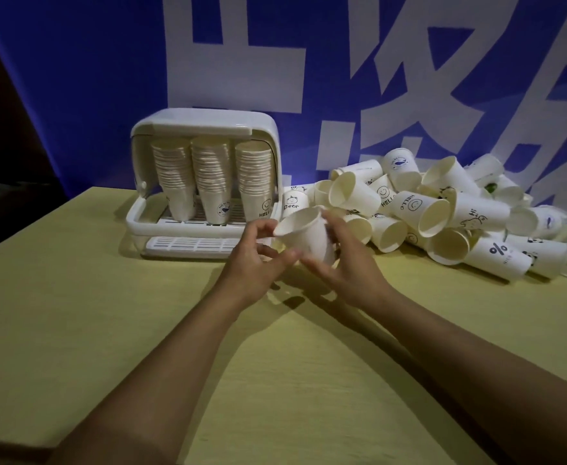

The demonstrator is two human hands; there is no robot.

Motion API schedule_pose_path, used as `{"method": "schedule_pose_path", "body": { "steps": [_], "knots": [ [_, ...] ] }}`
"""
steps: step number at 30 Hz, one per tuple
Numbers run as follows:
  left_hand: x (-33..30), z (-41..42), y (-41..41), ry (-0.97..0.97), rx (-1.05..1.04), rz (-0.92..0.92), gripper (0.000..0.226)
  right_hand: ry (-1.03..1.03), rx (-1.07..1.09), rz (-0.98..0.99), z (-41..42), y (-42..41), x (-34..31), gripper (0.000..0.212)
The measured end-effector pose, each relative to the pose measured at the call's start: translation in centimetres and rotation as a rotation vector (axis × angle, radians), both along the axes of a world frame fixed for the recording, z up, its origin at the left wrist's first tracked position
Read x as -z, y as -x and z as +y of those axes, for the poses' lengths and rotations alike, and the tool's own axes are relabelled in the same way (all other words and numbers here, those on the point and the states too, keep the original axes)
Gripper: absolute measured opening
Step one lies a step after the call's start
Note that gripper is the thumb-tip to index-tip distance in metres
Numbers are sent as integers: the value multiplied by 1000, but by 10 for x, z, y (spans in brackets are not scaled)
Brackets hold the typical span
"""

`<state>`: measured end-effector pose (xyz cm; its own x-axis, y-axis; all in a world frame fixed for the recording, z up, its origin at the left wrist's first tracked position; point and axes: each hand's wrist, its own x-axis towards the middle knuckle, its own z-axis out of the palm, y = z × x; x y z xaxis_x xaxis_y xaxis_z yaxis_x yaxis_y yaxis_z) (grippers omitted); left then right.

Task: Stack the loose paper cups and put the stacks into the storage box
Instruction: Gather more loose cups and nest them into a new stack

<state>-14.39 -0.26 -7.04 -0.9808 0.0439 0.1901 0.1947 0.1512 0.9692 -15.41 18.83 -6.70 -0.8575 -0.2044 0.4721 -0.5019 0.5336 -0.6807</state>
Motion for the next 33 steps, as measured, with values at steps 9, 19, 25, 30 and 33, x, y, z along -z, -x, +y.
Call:
{"method": "schedule_pose_path", "body": {
  "steps": [9,19,25,30,33],
  "knots": [
    [-7,4,-5,-8,-139,-15,78,-248,155,137,32,35,-15,56],
    [0,6,-3,-67,-96,59,65,-374,398,3,47,117,-36,84],
    [7,13,-6,0,65,13,74,159,266,103,35,57,-62,76],
    [11,32,-9,1,184,-10,98,385,58,-77,28,-28,-60,61],
    [11,49,-10,47,198,3,98,279,68,-106,34,-51,-42,67]
  ]
}}
